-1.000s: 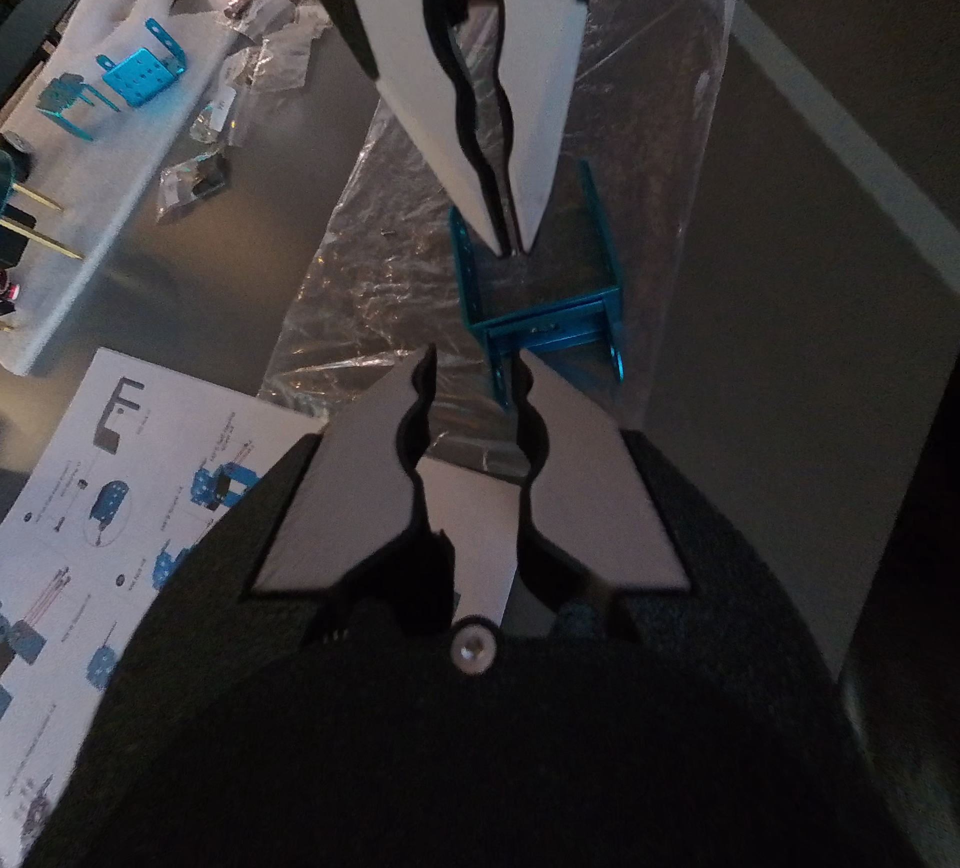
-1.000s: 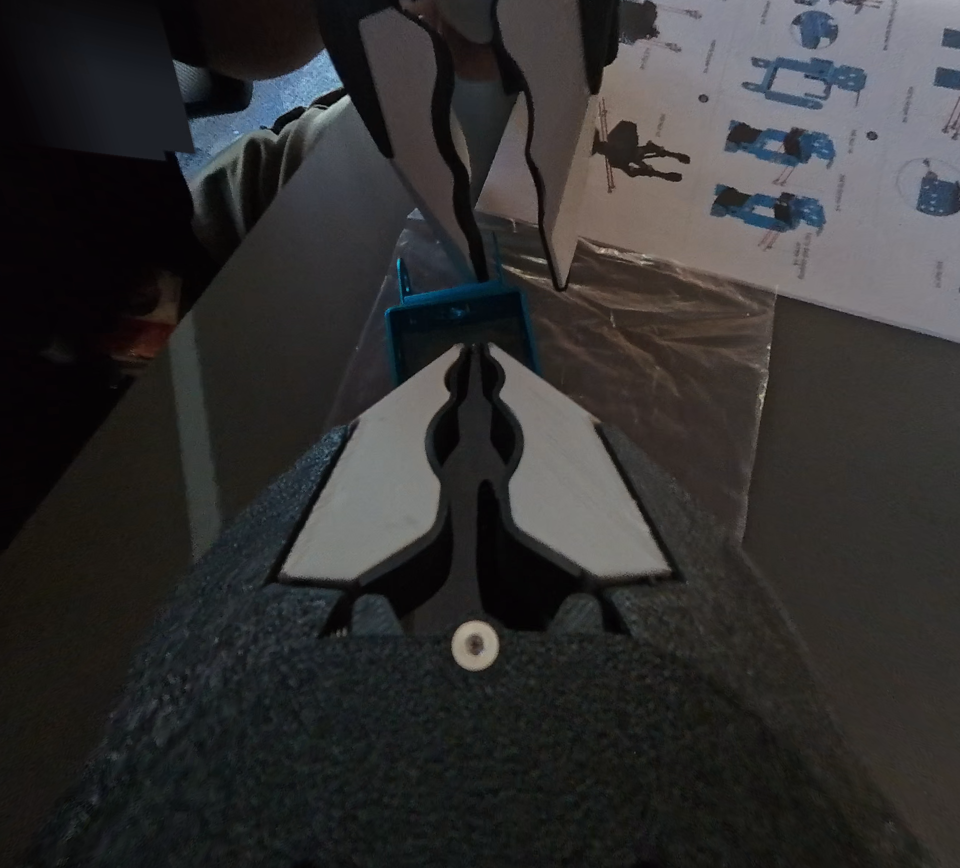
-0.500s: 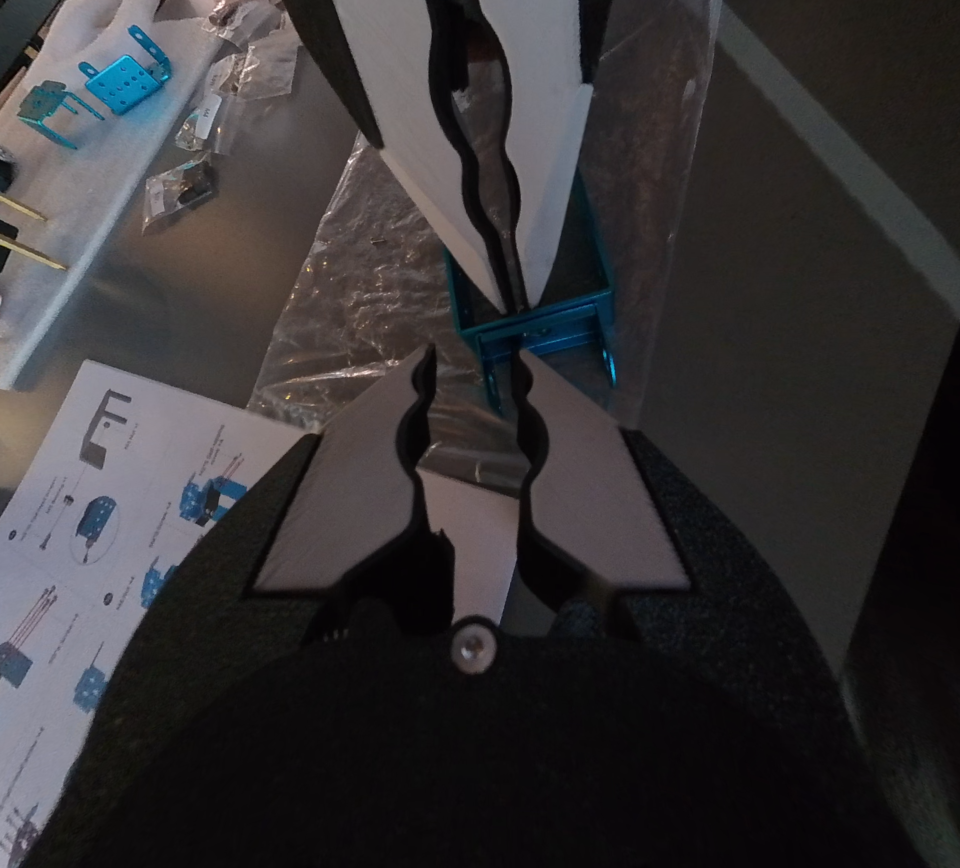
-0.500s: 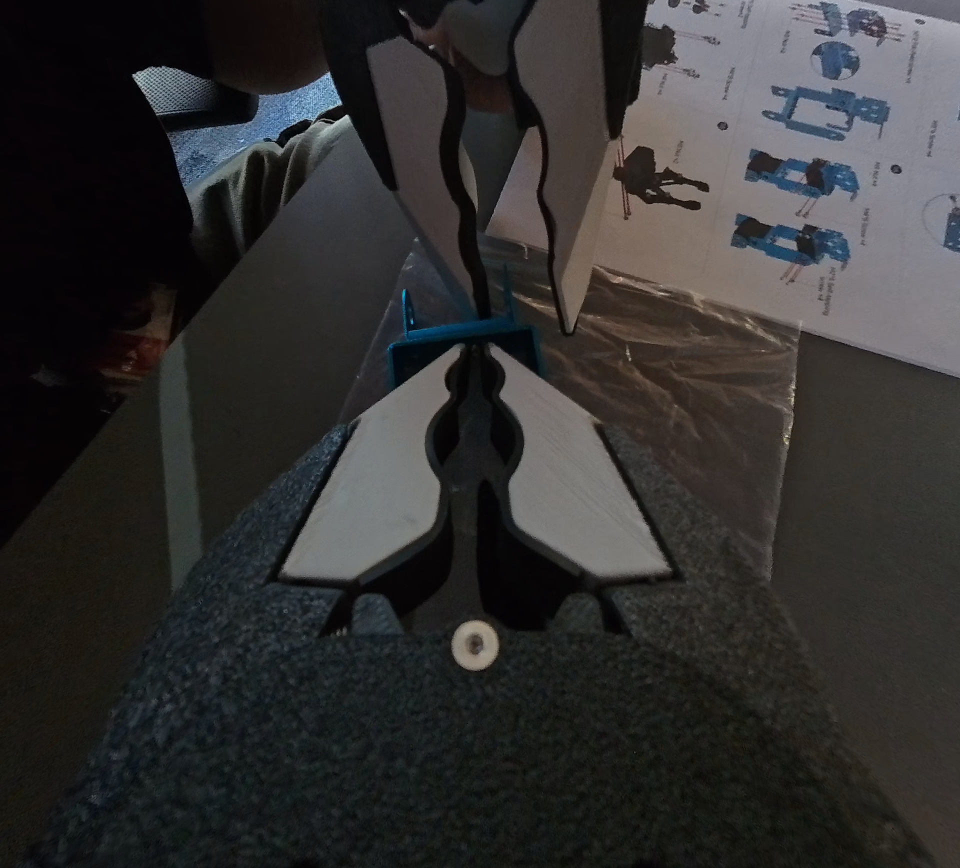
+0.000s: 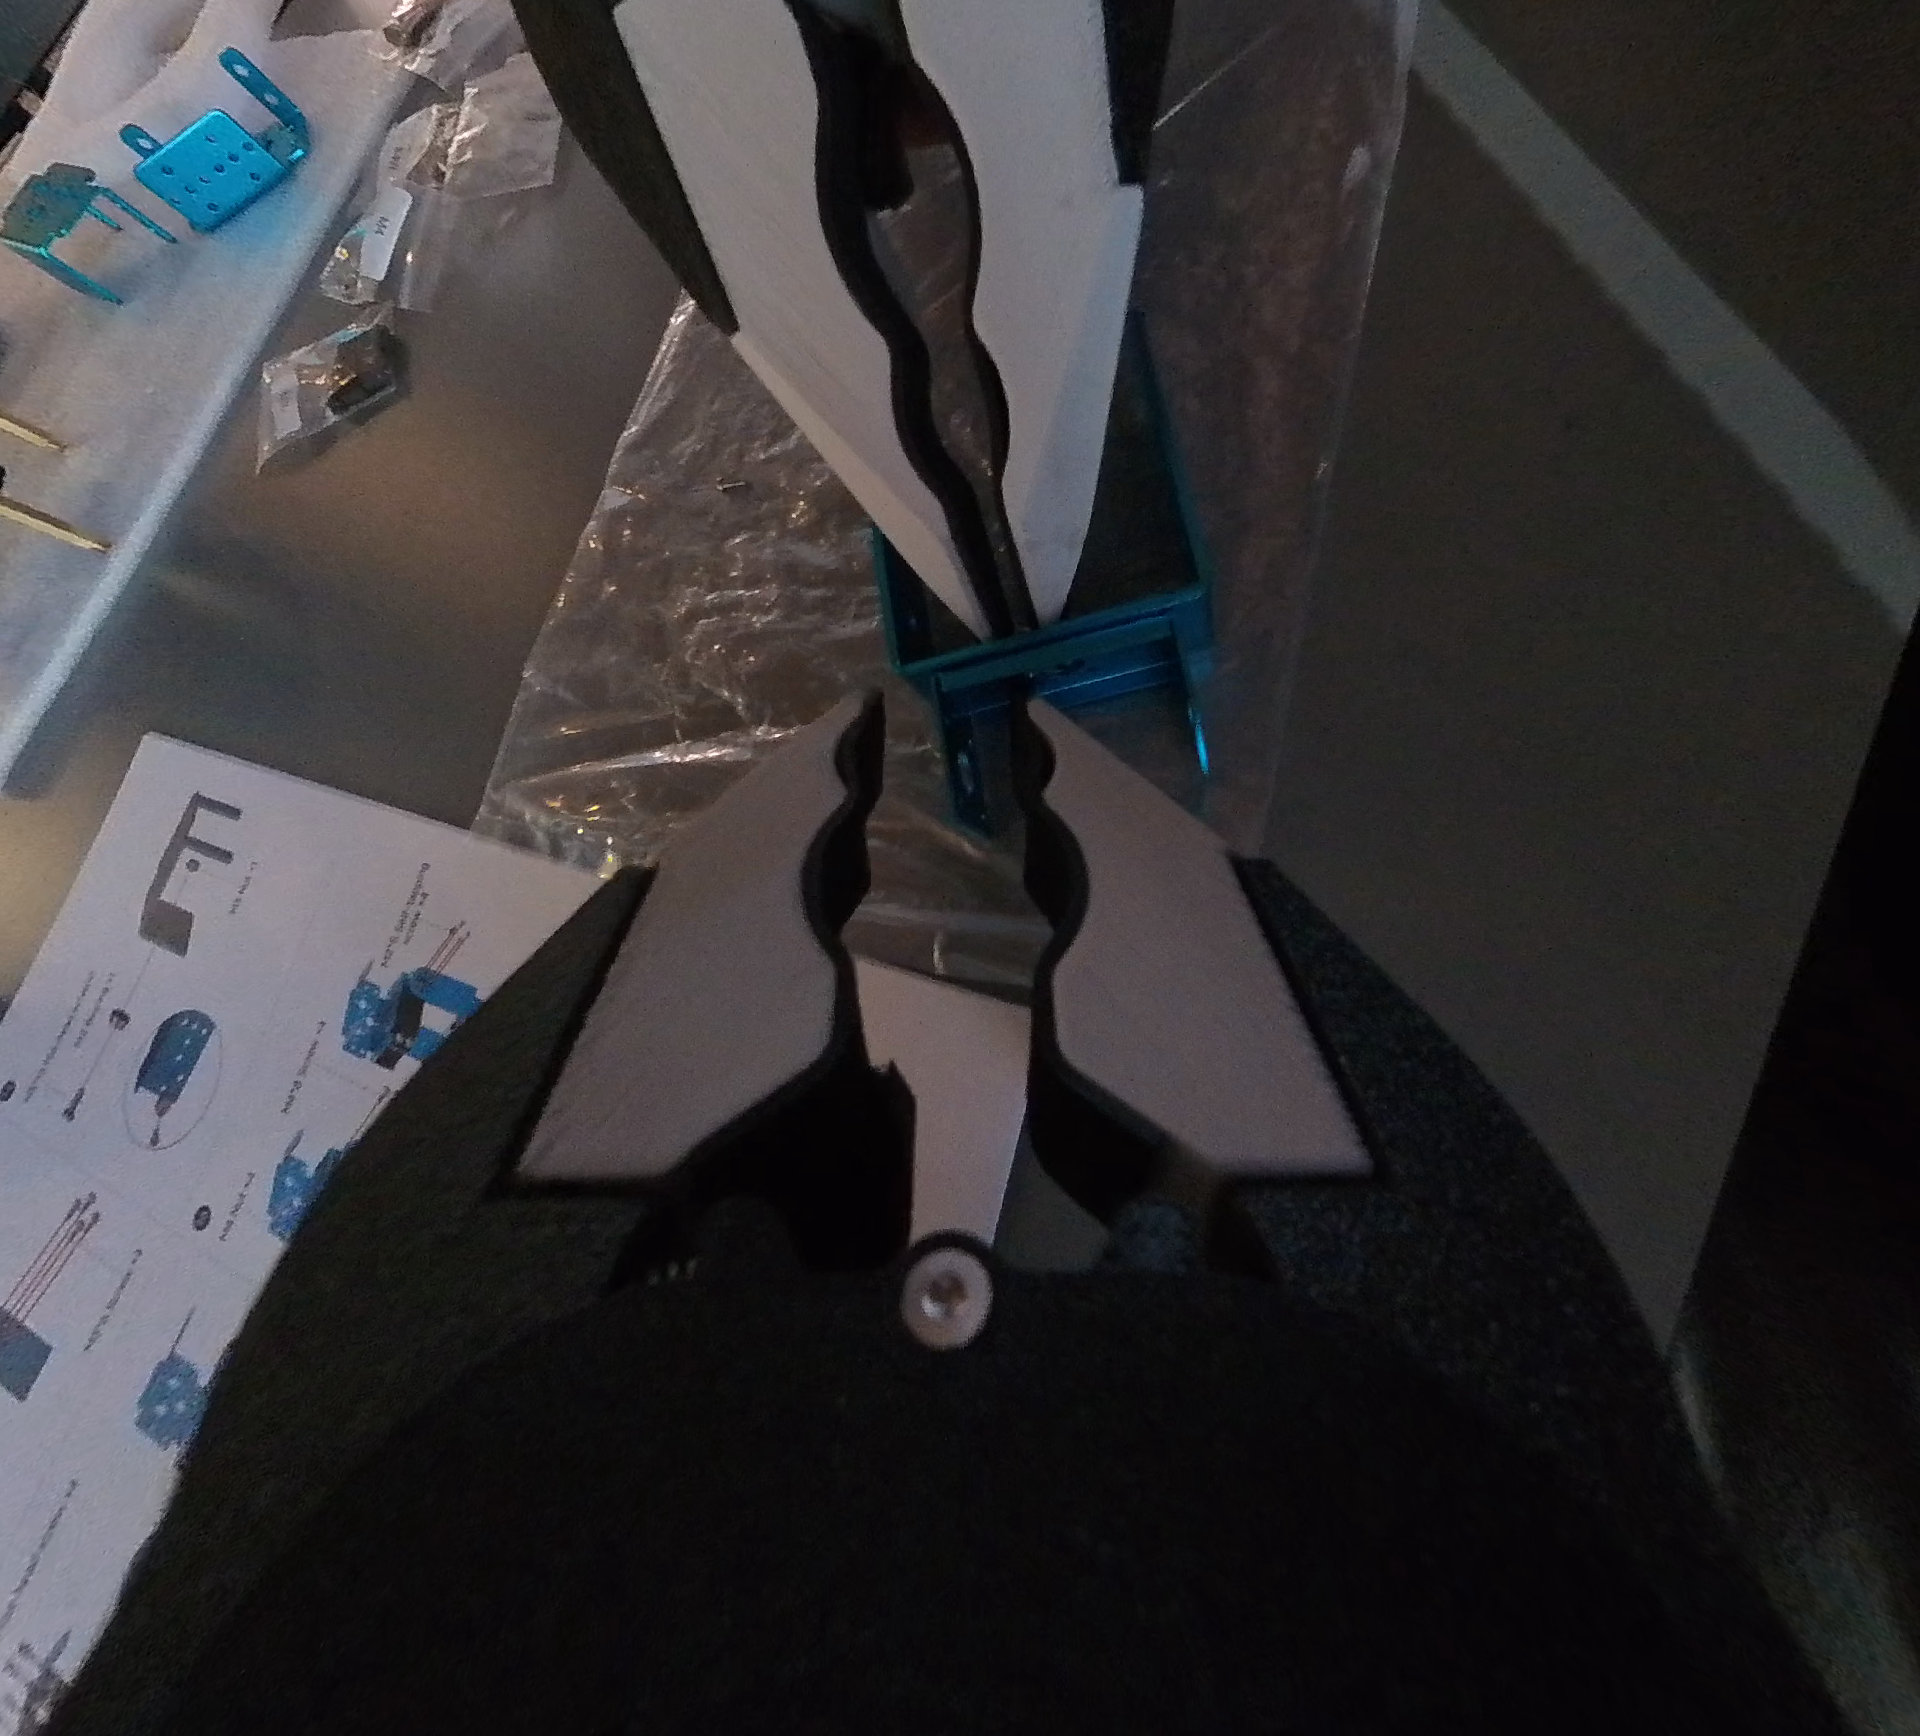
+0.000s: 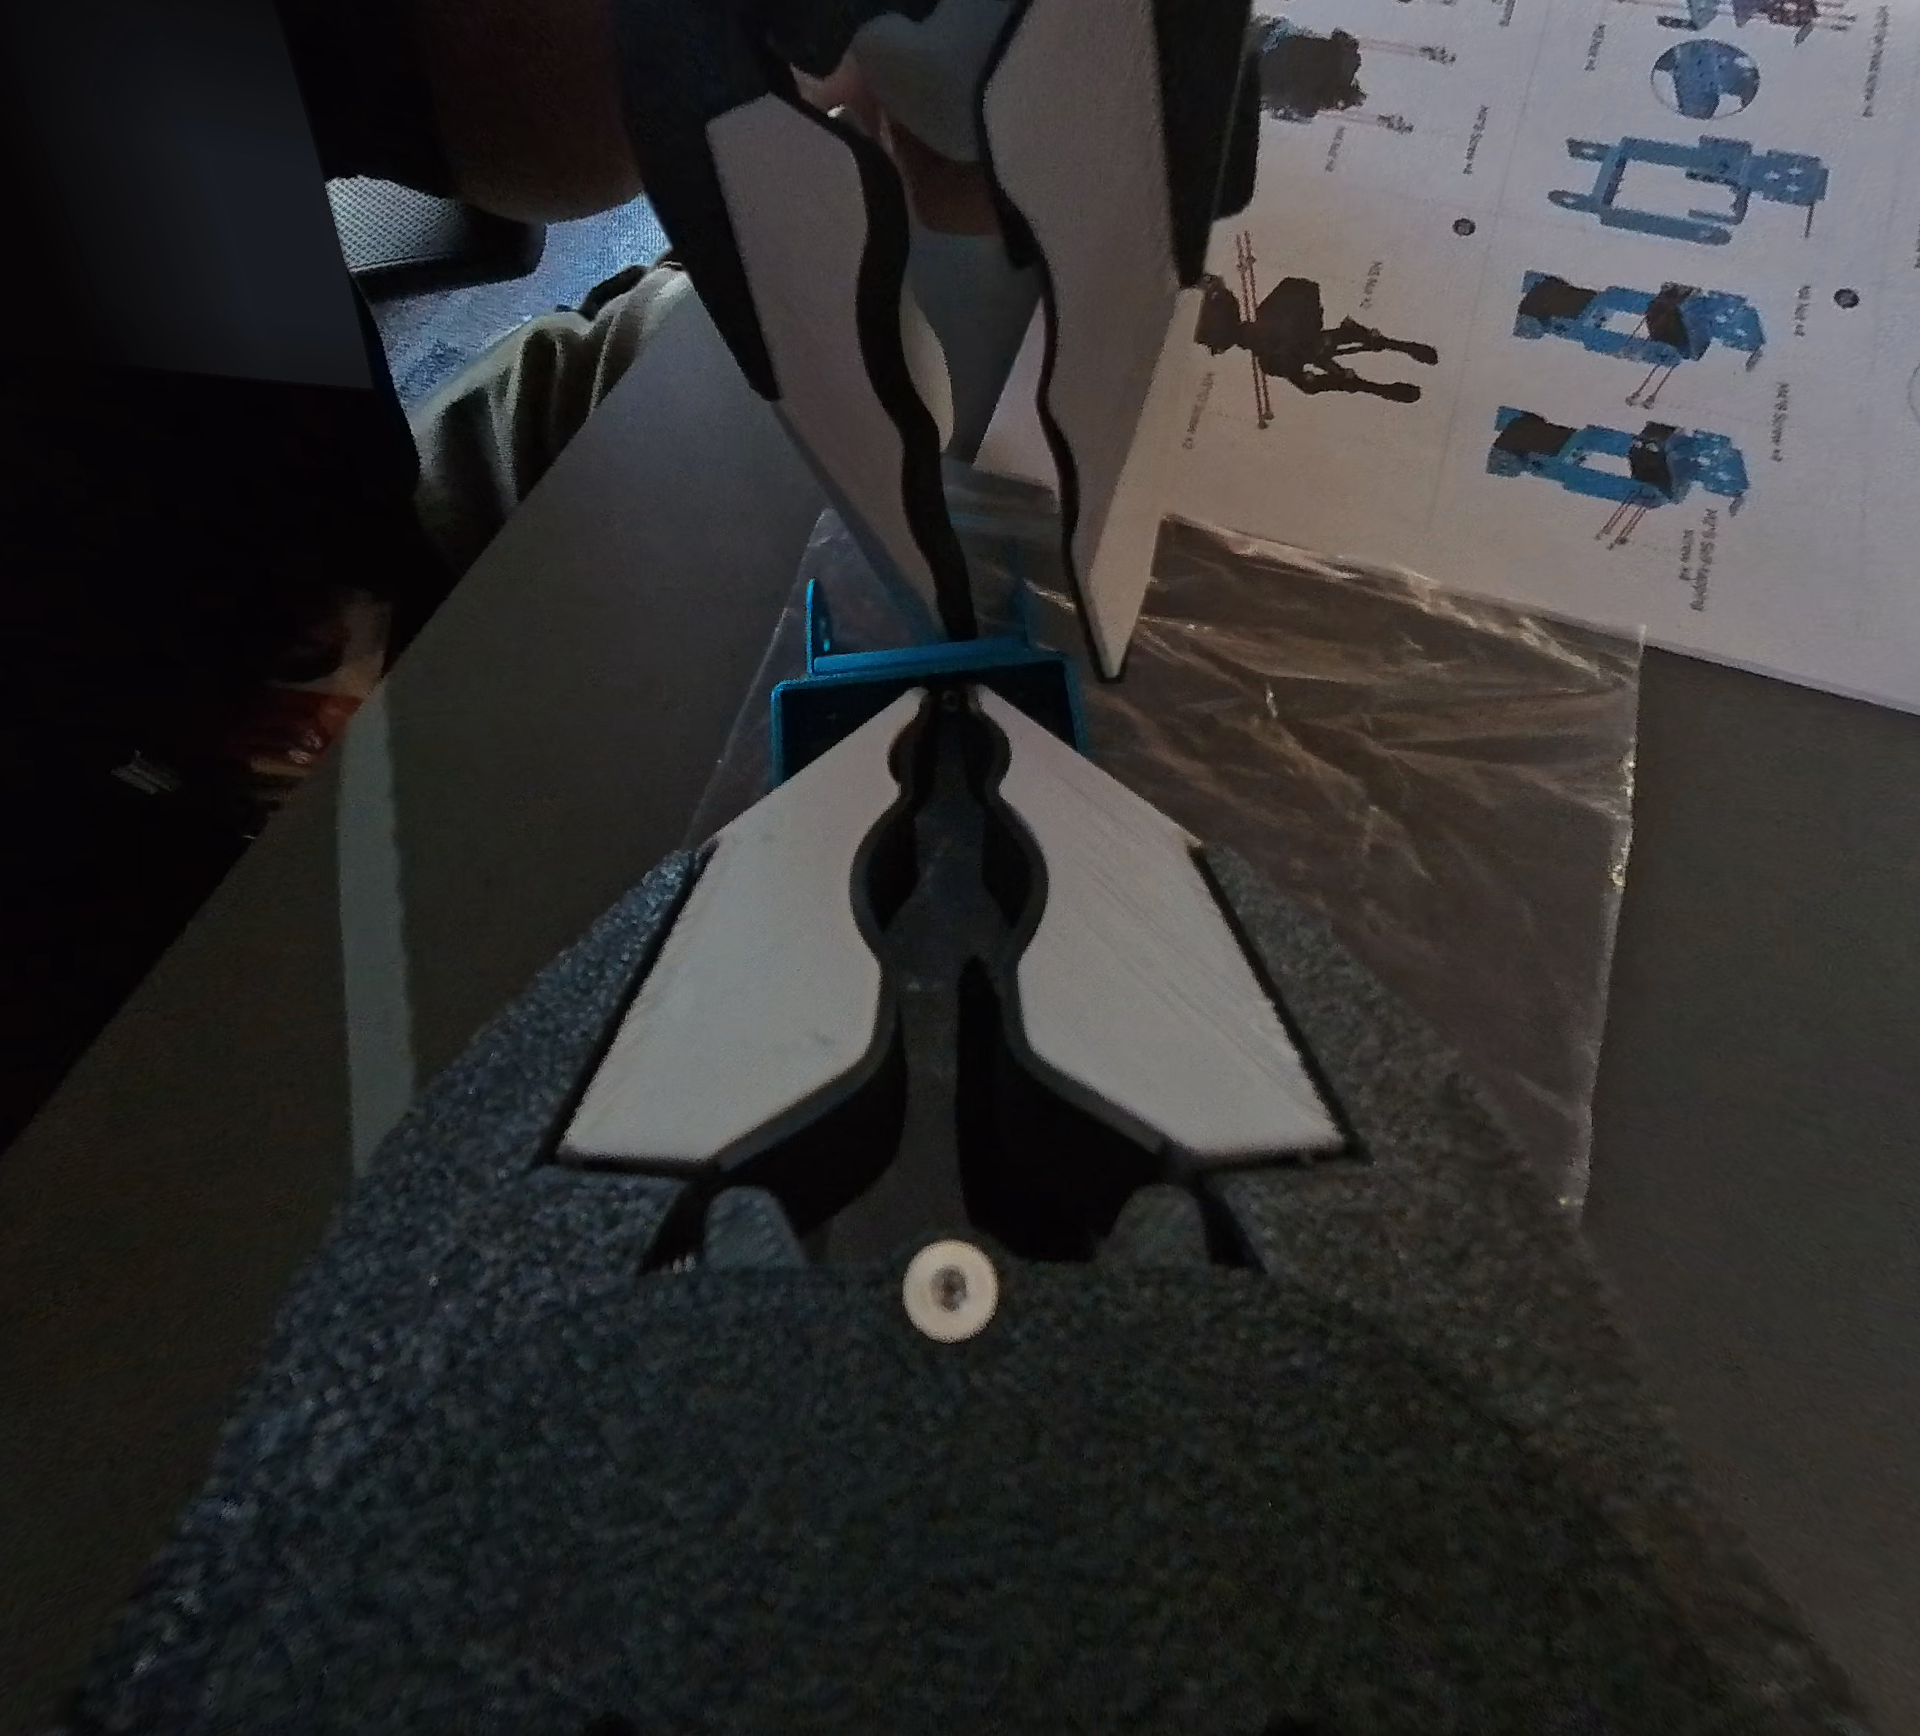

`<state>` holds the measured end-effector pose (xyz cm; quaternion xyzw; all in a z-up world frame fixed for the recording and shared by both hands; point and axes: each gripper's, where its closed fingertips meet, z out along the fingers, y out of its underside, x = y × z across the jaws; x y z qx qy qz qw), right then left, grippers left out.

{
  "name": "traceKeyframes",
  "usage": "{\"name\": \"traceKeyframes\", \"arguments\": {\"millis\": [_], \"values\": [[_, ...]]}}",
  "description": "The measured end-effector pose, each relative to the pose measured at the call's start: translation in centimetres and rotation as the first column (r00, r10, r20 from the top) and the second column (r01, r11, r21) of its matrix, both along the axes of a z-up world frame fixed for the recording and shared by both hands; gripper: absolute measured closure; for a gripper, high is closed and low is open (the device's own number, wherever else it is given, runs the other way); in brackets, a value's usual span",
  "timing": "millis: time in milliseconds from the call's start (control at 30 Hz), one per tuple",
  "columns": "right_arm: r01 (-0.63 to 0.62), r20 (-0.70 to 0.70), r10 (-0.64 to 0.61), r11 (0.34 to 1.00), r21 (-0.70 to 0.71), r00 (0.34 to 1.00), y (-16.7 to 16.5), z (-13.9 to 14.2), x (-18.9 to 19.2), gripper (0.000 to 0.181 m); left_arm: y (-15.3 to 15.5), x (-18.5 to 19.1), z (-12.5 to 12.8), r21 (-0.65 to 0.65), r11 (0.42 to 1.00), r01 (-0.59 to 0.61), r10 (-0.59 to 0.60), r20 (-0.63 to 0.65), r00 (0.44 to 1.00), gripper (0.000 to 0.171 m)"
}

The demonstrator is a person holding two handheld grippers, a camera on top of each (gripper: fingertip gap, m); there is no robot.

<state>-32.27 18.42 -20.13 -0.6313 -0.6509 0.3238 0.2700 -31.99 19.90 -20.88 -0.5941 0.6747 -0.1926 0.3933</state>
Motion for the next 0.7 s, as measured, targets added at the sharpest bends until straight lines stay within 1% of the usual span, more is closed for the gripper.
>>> {"name": "traceKeyframes", "arguments": {"millis": [100, 133, 200, 367, 533, 567, 667, 700], "values": [[0.004, -0.007, -0.004, 1.000, -0.011, 1.000, 0.07, -0.02, 0.01, 0.174, -0.20, 0.06, -0.07, -0.002, 1.000, 0.010, -0.010, -0.003, 1.000, 0.153], [0.005, -0.008, -0.005, 1.000, -0.012, 1.000, 0.07, -0.03, 0.03, 0.175, -0.23, 0.08, -0.08, 0.004, 1.000, 0.012, -0.012, -0.004, 1.000, 0.153], [0.011, -0.009, -0.011, 1.000, -0.011, 1.000, 0.17, -0.05, 0.02, 0.170, -0.32, 0.11, -0.09, 0.013, 1.000, 0.018, -0.017, -0.005, 1.000, 0.154], [0.002, -0.010, -0.002, 1.000, -0.025, 1.000, 0.01, -0.09, 0.12, 0.172, -0.61, 0.25, -0.10, 0.019, 0.999, 0.031, -0.031, -0.006, 1.000, 0.154], [0.000, -0.011, 0.000, 0.999, 0.039, 1.000, 0.05, -0.11, 0.14, 0.172, -0.58, 0.26, -0.12, 0.011, 0.999, 0.030, -0.030, -0.006, 1.000, 0.154], [-0.002, -0.008, 0.002, 0.999, 0.046, 1.000, 0.01, -0.11, 0.20, 0.171, -0.57, 0.25, -0.15, 0.010, 1.000, 0.029, -0.029, -0.007, 1.000, 0.154], [-0.039, -0.007, 0.040, 0.999, 0.033, 0.999, -0.73, 0.38, 0.64, 0.161, -0.52, 0.24, -0.17, 0.007, 1.000, 0.027, -0.027, -0.008, 1.000, 0.154], [-0.046, -0.002, 0.046, 0.998, 0.037, 0.999, -0.71, 0.75, 0.97, 0.160, -0.51, 0.24, -0.17, 0.006, 1.000, 0.027, -0.027, -0.008, 1.000, 0.154]]}}
